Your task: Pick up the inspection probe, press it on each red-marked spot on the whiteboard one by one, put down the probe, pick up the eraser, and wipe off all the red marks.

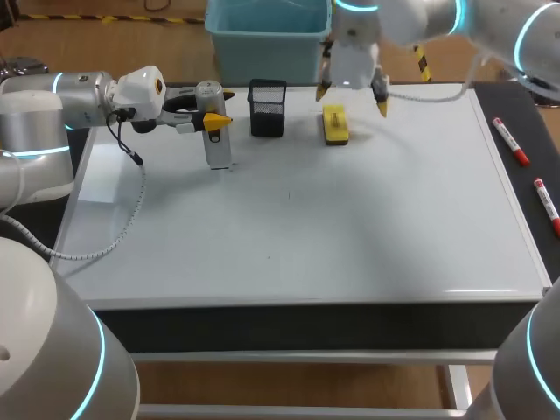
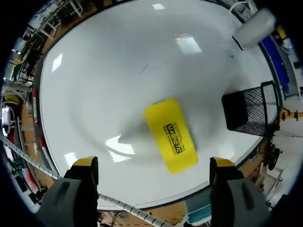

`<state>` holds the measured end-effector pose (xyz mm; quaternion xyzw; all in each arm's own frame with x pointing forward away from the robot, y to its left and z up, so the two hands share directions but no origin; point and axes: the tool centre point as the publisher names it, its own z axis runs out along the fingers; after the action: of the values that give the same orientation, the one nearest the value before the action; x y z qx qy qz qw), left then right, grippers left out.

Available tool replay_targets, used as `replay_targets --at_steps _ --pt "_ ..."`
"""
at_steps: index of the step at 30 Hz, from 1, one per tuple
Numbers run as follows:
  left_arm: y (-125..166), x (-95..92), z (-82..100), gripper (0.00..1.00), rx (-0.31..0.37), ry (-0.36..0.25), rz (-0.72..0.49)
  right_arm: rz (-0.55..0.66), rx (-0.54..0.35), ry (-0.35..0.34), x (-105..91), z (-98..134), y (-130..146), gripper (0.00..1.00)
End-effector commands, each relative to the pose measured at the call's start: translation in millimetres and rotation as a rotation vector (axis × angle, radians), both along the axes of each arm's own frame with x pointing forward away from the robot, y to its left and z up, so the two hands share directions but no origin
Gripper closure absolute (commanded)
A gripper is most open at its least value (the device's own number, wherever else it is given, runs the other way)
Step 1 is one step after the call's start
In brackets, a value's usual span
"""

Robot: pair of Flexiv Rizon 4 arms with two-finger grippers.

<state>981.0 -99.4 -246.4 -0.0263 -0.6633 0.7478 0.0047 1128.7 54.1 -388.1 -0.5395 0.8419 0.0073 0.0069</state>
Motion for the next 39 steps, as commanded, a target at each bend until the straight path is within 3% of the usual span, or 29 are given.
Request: replay_targets --at_steps 1,5,9,18,22,29,39 --pt "0 1.2 0.5 1.00 -0.001 0.000 -0.003 -0.163 0.229 -0.040 -9.1 27 -33 0.00" --pt "0 1.2 0.5 1.00 -0.001 0.000 -0.003 -0.268 0.324 -0.052 -6.7 46 -52 0.00" --pt "0 1.2 0.5 1.00 -0.001 0.000 -0.003 -0.404 0.360 -0.053 -5.5 64 -69 0.00" --pt "0 1.2 0.5 1.00 -0.001 0.000 -0.003 -0.581 0.410 -0.056 -11.0 96 -111 0.00" --pt "0 1.2 0.5 1.00 -0.001 0.000 -0.003 -0.682 0.395 -0.009 -11.4 102 -128 0.00" --pt "0 1.2 0.5 1.00 -0.001 0.000 -0.003 -0.687 0.489 -0.061 -21.0 114 -140 0.00" --pt "0 1.2 0.5 1.00 -0.001 0.000 -0.003 -0.687 0.489 -0.061 -21.0 114 -140 0.00"
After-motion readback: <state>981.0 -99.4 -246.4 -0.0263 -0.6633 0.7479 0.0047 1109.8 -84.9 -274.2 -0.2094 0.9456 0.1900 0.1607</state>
